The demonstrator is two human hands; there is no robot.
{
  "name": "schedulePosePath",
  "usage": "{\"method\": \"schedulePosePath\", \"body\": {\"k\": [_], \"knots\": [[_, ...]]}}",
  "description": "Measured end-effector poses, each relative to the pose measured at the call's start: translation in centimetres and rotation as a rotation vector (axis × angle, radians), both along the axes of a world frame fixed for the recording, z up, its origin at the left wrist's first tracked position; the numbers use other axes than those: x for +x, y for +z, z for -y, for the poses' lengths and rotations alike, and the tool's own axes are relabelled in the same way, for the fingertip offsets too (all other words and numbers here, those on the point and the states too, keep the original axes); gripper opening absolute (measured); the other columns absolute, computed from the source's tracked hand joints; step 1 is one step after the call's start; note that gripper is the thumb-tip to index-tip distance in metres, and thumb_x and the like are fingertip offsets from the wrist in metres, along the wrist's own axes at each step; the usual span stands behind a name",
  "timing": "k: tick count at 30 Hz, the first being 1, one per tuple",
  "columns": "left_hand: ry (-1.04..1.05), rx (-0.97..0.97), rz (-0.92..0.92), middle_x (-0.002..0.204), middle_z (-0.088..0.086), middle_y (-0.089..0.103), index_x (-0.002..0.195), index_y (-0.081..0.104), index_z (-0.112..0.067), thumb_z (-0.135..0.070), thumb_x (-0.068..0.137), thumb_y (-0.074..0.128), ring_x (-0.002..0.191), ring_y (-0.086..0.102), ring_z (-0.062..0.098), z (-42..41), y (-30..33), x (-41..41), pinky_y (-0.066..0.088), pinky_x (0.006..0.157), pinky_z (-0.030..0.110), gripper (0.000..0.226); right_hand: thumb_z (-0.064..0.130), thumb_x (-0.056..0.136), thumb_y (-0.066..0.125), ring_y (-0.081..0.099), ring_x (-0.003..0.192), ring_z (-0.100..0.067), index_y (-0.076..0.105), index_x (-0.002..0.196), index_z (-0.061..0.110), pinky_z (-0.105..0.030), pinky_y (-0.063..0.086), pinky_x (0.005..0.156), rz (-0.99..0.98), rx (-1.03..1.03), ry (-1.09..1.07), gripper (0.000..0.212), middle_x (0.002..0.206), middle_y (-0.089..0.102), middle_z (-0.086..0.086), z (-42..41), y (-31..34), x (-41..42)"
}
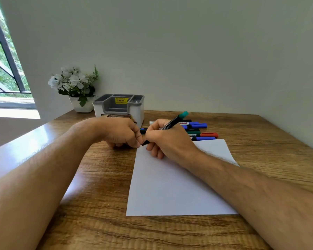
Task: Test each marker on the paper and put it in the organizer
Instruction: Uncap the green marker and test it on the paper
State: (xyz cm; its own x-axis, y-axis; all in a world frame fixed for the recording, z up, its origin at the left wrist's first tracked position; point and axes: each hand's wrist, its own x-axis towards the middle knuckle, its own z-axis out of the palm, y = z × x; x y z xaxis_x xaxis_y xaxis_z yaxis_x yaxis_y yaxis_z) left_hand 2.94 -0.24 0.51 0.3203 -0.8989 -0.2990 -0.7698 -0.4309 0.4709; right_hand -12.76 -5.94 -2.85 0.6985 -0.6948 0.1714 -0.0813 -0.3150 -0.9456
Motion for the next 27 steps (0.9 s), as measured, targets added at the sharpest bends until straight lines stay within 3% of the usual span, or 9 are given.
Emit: {"method": "schedulePosePath", "body": {"k": [4, 9, 13, 17, 21, 27], "knots": [[-0.001, -0.013, -0.007, 0.06, -0.002, 0.049, 0.096, 0.07, -0.02, -0.017, 0.092, 0.065, 0.05, 0.042, 0.01, -0.2, 0.1, -0.1, 0.037, 0.047, 0.022, 0.007, 0.005, 0.083, 0.06, 0.054, 0.042, -0.015, 0.056, 0.065, 0.009, -0.021, 0.045, 0.04, -0.068, 0.037, 0.063, 0.019, 0.066, 0.062, -0.016, 0.3, 0.6, 0.4], [-0.003, -0.028, -0.009, 0.058, -0.001, 0.048, 0.101, 0.072, -0.017, -0.017, 0.091, 0.066, 0.049, 0.04, 0.01, -0.4, 0.2, -0.2, 0.036, 0.048, 0.023, 0.011, 0.023, 0.076, 0.068, 0.056, 0.049, 0.0, 0.062, 0.059, 0.017, -0.021, 0.046, 0.05, -0.146, -0.344, -0.025, 0.019, 0.058, 0.07, 0.0, 1.2, -0.3, 1.2], [0.0, -0.045, -0.021, 0.054, -0.002, 0.047, 0.096, 0.073, -0.017, -0.016, 0.09, 0.067, 0.046, 0.039, 0.009, -0.4, 0.2, -0.1, 0.035, 0.047, 0.023, 0.009, 0.028, 0.074, 0.066, 0.054, 0.051, -0.001, 0.06, 0.054, 0.018, -0.022, 0.044, 0.051, -0.127, -0.34, -0.048, 0.023, 0.051, 0.063, 0.004, 1.6, -0.4, 1.7], [0.008, -0.049, -0.032, 0.049, -0.007, 0.048, 0.092, 0.074, -0.02, -0.016, 0.089, 0.067, 0.043, 0.039, 0.007, -0.3, 0.0, 0.2, 0.035, 0.045, 0.022, 0.008, 0.027, 0.076, 0.065, 0.05, 0.043, 0.004, 0.058, 0.053, 0.018, -0.012, 0.037, 0.041, -0.123, -0.314, -0.055, 0.026, 0.042, 0.055, 0.012, 1.7, -0.5, 1.7], [0.014, -0.047, -0.028, 0.046, -0.009, 0.047, 0.092, 0.074, -0.021, -0.018, 0.089, 0.067, 0.039, 0.039, 0.005, -0.1, -0.1, 0.4, 0.034, 0.043, 0.02, 0.008, 0.029, 0.077, 0.066, 0.052, 0.043, 0.005, 0.062, 0.054, 0.018, -0.02, 0.04, 0.046, -0.149, -0.325, -0.07, 0.026, 0.043, 0.057, 0.012, 1.7, -0.4, 1.8], [0.016, -0.053, -0.056, 0.049, -0.005, 0.047, 0.09, 0.075, -0.021, -0.017, 0.088, 0.069, 0.041, 0.037, 0.007, -0.2, -0.2, 0.4, 0.033, 0.044, 0.021, 0.008, 0.026, 0.075, 0.067, 0.054, 0.054, -0.007, 0.055, 0.052, 0.018, -0.027, 0.047, 0.054, -0.141, -0.307, -0.063, 0.027, 0.049, 0.057, 0.006, 1.5, -0.2, 1.6]]}}
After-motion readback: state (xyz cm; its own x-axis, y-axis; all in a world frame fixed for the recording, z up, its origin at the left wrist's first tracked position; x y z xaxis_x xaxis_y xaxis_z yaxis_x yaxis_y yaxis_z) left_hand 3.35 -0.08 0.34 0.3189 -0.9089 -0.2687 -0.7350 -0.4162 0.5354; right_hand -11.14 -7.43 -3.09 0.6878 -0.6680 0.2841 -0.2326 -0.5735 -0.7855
